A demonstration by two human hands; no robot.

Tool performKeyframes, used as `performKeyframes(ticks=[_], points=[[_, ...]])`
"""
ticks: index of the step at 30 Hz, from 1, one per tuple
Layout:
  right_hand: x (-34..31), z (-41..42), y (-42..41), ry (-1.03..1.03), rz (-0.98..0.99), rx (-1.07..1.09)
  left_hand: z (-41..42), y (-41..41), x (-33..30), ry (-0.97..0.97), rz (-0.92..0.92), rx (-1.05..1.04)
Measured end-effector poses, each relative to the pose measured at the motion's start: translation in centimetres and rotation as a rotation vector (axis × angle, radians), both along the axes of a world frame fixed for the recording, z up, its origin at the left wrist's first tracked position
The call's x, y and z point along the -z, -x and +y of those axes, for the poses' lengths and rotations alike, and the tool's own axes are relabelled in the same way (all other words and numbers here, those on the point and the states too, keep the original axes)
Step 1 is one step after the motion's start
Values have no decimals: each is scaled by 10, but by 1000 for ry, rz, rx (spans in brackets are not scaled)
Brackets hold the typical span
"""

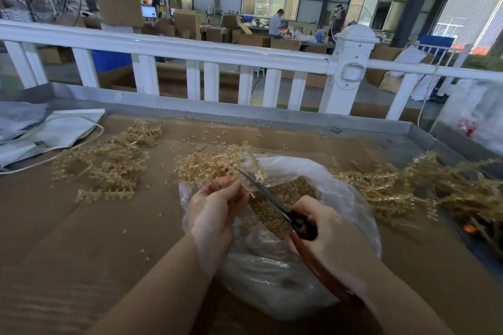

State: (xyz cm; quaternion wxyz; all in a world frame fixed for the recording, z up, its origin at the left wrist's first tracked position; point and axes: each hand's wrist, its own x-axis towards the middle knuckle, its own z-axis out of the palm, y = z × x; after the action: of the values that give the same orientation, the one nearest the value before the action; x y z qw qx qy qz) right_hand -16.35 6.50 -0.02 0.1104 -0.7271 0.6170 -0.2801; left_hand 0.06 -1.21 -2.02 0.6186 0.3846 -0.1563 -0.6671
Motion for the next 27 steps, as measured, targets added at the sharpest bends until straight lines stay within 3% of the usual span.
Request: performKeyframes(ticks=[5,11,17,23,27], points=[[-7,3,10,-44,-41,-30,-3,5,1,-28,-61,-90],[-17,-1,-3,106,-294,-7,3,5,10,117,-169,52],[-12,-18,-22,116,-367,26,3,1,21,215,-200,141],[2,-22,-24,108,-366,54,2,0,19,220,-106,113],[-1,-16,-20,121,-372,82,0,-5,11,121,102,96]])
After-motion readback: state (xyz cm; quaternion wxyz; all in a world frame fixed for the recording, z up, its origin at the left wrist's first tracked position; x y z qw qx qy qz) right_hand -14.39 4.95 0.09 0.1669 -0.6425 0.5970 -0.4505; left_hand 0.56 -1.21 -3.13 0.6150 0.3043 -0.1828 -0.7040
